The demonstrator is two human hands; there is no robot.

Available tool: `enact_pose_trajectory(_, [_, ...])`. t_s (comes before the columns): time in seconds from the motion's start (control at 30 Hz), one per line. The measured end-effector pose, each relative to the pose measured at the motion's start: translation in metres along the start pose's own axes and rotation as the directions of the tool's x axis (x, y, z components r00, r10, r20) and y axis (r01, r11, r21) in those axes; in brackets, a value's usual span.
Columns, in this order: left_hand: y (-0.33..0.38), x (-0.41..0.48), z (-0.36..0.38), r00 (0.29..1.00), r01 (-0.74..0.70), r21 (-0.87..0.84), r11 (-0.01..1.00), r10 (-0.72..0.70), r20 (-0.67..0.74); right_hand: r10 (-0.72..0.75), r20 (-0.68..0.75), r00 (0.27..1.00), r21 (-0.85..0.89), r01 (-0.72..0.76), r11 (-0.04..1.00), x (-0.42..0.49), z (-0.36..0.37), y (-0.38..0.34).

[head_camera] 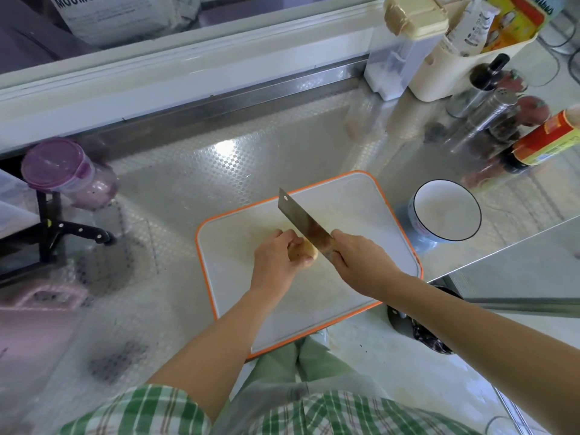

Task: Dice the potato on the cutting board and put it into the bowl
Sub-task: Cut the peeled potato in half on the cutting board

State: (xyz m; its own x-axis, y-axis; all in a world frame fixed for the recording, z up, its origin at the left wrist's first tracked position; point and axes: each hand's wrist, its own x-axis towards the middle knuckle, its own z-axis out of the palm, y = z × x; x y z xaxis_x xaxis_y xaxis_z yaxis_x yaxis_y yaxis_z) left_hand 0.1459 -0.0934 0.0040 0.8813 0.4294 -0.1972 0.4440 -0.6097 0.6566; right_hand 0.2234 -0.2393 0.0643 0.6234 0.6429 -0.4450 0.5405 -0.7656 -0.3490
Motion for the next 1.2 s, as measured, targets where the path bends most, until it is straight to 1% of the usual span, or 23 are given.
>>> enact_pose_trajectory(0.23, [0.0,0.0,0.0,1.0,-0.008,0.004,1.0,0.008,0.015,0.061,0.023,0.998,-0.004,-0.061,0.998,-0.009,0.0,0.0])
enact_pose_trajectory(0.43, [-0.003,-0.002,0.002,0.999,-0.039,0.009,0.999,0.039,0.003,0.072,0.029,0.997,0.005,-0.072,0.997,-0.002,0.009,-0.001])
enact_pose_trajectory(0.67, [-0.002,0.0,0.003,0.999,-0.044,-0.057,0.997,0.044,0.0,0.088,0.019,0.996,-0.02,-0.088,0.996,0.017,0.028,0.001])
enact_pose_trajectory(0.8, [-0.006,-0.002,0.003,0.999,-0.033,-0.112,0.993,0.033,-0.004,0.099,0.036,0.994,0.043,-0.101,0.994,0.015,0.042,0.006])
enact_pose_trajectory(1.0, [-0.004,0.0,0.001,0.999,-0.043,-0.071,0.997,0.043,-0.001,0.071,-0.012,0.997,0.086,-0.07,0.994,0.015,0.022,0.01])
enact_pose_trajectory(1.1, [-0.006,0.0,0.002,0.999,-0.036,-0.033,0.999,0.035,-0.003,0.037,-0.046,0.998,0.077,-0.033,0.996,0.011,0.003,0.006])
enact_pose_trajectory(1.2, [-0.006,0.001,0.003,1.0,-0.025,-0.001,1.0,0.025,-0.002,0.017,-0.038,0.999,0.033,-0.016,0.999,0.003,-0.005,0.003])
